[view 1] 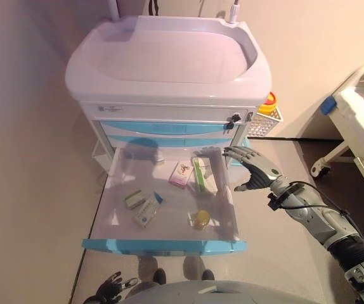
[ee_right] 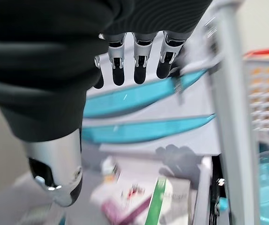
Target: Open the drawer and pick up the medicine
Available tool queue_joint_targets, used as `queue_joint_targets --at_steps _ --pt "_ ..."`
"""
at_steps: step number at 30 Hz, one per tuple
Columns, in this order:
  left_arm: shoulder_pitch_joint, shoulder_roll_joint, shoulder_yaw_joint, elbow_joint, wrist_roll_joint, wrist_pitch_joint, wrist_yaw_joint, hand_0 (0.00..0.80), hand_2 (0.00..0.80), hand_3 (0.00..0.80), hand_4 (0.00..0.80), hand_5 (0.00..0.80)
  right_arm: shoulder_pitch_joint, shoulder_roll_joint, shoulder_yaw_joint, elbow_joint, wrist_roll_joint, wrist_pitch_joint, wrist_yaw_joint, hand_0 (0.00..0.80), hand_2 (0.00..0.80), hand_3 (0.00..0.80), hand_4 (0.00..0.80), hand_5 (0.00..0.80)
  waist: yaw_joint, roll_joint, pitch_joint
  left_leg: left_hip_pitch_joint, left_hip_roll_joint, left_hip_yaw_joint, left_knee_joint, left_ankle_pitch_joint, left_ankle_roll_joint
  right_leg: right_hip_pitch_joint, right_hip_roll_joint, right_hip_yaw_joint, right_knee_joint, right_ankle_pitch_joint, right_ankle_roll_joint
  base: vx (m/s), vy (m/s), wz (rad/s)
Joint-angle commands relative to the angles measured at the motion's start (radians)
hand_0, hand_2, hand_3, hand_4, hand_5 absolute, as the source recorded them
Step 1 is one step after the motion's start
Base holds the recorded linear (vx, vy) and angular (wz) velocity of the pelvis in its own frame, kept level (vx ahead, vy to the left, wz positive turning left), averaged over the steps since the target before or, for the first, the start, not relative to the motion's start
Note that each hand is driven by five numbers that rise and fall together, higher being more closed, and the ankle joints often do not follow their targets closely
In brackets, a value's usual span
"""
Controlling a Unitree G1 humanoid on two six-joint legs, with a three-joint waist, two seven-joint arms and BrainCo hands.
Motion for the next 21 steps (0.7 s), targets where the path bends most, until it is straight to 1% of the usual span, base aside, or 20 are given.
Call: queue_joint_targets --at_steps 1,6,10,16,21 --pt "-0.064 0.042 -0.036 0.03 0.025 0.005 -0.001 0.0 0.0 0.0 0.0 0.0 -0.095 -0.014 0.074 0.0 -0.028 -0.044 0.037 0.0 0.0 0.0 0.0 0.0 0.046 -0.027 -0.016 -0.025 -0.02 0.018 0.016 -0.075 0.004 -0.046 -0.03 -0.047 0.086 -0.009 0.039 0.001 -0.012 0.14" --pt "-0.074 0.051 -0.041 0.027 0.033 0.023 0.003 0.0 0.0 0.0 0.0 0.0 -0.129 -0.004 0.15 0.046 -0.084 -0.055 0.07 0.0 0.0 0.0 0.0 0.0 0.07 -0.028 -0.017 -0.03 -0.02 -0.004 0.014 -0.069 -0.002 -0.038 -0.033 -0.07 0.074 -0.009 0.039 0.006 -0.017 0.15" --pt "-0.077 0.054 -0.045 0.026 0.041 0.029 0.005 0.0 0.0 0.0 0.0 0.0 -0.135 0.027 0.207 0.101 -0.106 -0.06 0.098 0.0 0.0 0.0 0.0 0.0 0.088 -0.028 -0.018 -0.033 -0.022 -0.022 0.012 -0.064 -0.006 -0.032 -0.033 -0.089 0.068 -0.01 0.037 0.019 -0.018 0.19" --pt "-0.08 0.051 -0.054 0.021 0.054 0.03 -0.003 0.0 0.0 0.0 0.0 0.0 -0.104 0.083 0.264 0.2 -0.164 -0.042 0.081 0.0 0.0 0.0 0.0 0.0 0.109 -0.026 -0.016 -0.04 -0.024 -0.042 0.015 -0.061 -0.004 -0.032 -0.036 -0.113 0.079 -0.02 0.035 0.023 -0.021 0.14" --pt "-0.085 0.044 -0.07 0.023 0.059 0.026 -0.003 0.0 0.0 0.0 0.0 0.0 -0.091 0.136 0.293 0.305 -0.237 -0.03 0.047 0.0 0.0 0.0 0.0 0.0 0.115 -0.02 -0.012 -0.039 -0.031 -0.057 0.015 -0.06 0.0 -0.031 -0.033 -0.118 0.085 -0.025 0.03 0.025 -0.019 0.11"
